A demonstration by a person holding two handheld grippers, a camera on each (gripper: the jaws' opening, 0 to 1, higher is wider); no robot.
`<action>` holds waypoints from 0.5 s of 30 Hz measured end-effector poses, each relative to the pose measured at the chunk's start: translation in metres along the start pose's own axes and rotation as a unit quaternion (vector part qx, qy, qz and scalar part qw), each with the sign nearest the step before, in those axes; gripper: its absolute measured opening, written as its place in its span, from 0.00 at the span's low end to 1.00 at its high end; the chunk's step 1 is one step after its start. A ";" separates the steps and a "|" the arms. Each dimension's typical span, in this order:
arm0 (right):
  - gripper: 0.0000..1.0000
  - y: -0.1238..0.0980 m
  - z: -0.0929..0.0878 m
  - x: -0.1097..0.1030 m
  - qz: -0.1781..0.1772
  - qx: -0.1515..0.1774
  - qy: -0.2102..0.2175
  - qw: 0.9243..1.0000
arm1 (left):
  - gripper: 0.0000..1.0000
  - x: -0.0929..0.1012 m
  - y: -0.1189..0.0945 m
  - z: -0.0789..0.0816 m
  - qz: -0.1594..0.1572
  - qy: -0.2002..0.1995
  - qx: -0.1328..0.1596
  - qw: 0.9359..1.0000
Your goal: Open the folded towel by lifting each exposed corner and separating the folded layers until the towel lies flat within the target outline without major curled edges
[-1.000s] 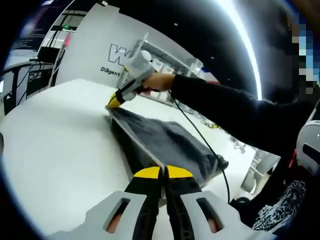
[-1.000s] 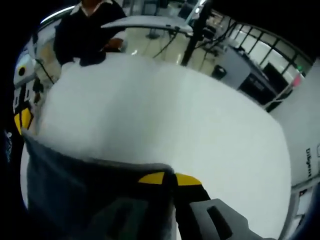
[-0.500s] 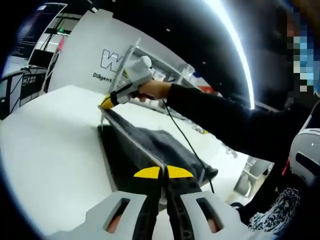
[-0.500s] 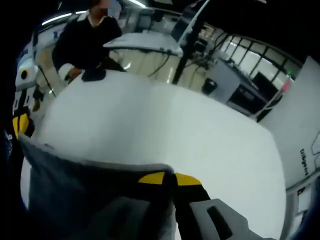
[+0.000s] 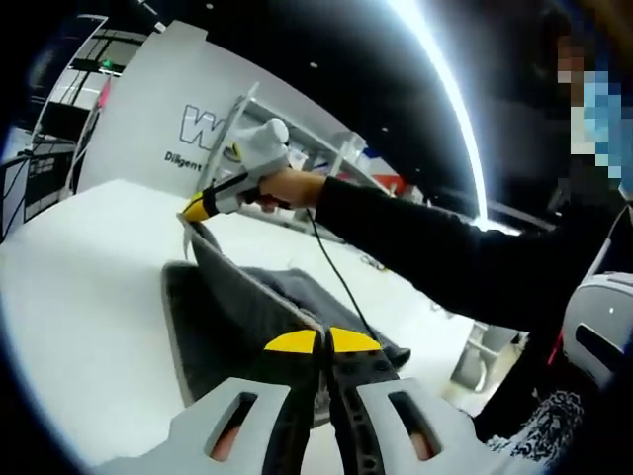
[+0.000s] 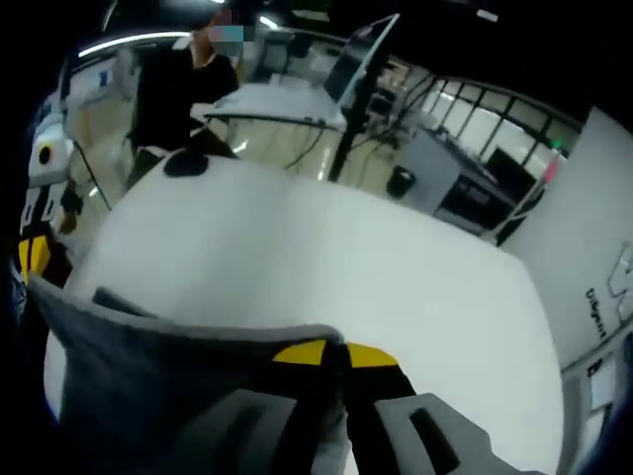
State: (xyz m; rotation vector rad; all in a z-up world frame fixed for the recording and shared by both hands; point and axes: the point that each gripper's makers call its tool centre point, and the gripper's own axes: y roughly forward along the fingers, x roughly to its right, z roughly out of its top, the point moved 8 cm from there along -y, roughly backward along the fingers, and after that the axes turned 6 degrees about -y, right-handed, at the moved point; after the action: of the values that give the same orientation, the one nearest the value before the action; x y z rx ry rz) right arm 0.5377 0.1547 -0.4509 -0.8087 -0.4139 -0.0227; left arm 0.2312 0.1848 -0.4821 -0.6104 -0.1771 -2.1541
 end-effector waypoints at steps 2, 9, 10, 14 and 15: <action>0.01 -0.006 -0.002 0.001 -0.003 0.000 0.003 1.000 | 0.00 -0.001 0.000 0.003 -0.004 0.000 0.001 1.000; 0.01 -0.034 -0.016 0.001 -0.020 0.002 0.018 1.000 | 0.00 0.015 0.014 0.002 -0.022 0.005 0.000 1.000; 0.01 -0.037 -0.019 0.001 -0.023 0.002 0.020 1.000 | 0.00 0.018 0.016 0.001 -0.024 0.006 -0.001 1.000; 0.01 -0.048 -0.027 -0.002 -0.032 0.003 0.023 0.999 | 0.00 0.024 0.023 0.001 -0.035 0.009 -0.002 0.999; 0.01 -0.051 -0.028 -0.002 -0.035 0.003 0.024 0.999 | 0.00 0.026 0.025 0.000 -0.037 0.009 -0.003 0.999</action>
State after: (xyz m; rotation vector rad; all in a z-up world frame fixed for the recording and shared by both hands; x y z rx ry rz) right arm 0.5369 0.0991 -0.4337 -0.7861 -0.3975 -0.1053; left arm 0.2377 0.1509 -0.4721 -0.5952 -0.1856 -2.2317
